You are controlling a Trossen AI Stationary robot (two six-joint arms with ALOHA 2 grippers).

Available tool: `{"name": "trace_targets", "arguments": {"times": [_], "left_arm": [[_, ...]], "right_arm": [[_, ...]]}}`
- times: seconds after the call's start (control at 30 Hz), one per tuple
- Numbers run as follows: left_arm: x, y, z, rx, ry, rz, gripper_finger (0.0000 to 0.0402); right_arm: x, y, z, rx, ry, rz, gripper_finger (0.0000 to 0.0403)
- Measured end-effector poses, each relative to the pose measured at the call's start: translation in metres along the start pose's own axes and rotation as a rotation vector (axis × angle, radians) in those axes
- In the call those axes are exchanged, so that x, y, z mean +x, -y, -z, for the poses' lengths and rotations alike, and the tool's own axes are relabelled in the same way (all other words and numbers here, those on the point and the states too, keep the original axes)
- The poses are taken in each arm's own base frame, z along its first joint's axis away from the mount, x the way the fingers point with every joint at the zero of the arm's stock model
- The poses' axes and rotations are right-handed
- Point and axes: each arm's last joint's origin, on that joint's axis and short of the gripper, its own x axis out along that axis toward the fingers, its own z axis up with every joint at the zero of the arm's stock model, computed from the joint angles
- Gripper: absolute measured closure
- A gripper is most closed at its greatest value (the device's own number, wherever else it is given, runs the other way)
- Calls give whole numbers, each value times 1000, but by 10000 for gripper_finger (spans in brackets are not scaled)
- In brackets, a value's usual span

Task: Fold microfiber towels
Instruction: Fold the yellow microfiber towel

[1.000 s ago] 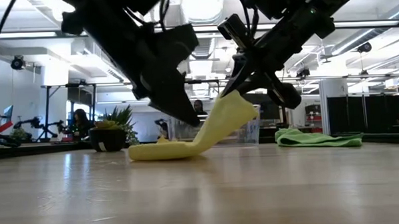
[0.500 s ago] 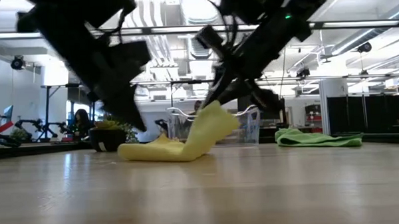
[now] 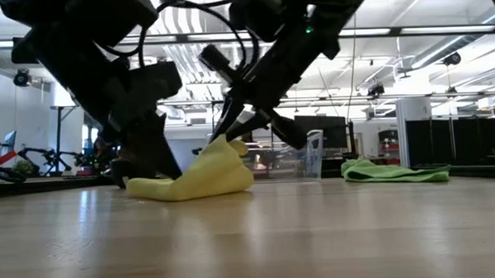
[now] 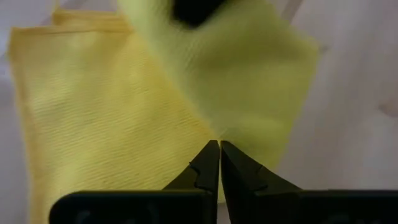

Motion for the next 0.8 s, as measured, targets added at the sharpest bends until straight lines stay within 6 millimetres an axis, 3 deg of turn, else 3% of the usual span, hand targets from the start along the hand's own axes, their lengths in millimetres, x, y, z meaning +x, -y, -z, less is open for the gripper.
{"name": "trace_targets", "arguments": {"times": [0.23,0.4,0.8], "left_arm": [[-8,0,2,-5,-5,-3,402],[-19,-17,12,-46,-13,-122,402],[-21,-49,38,-193,34,-166,402]], "right_arm": [[5,-2,-3,-29,-15,40,394],[-6,1,-2,-48,-34,88,394],[-12,3,6,-76,-61,134,394]]}}
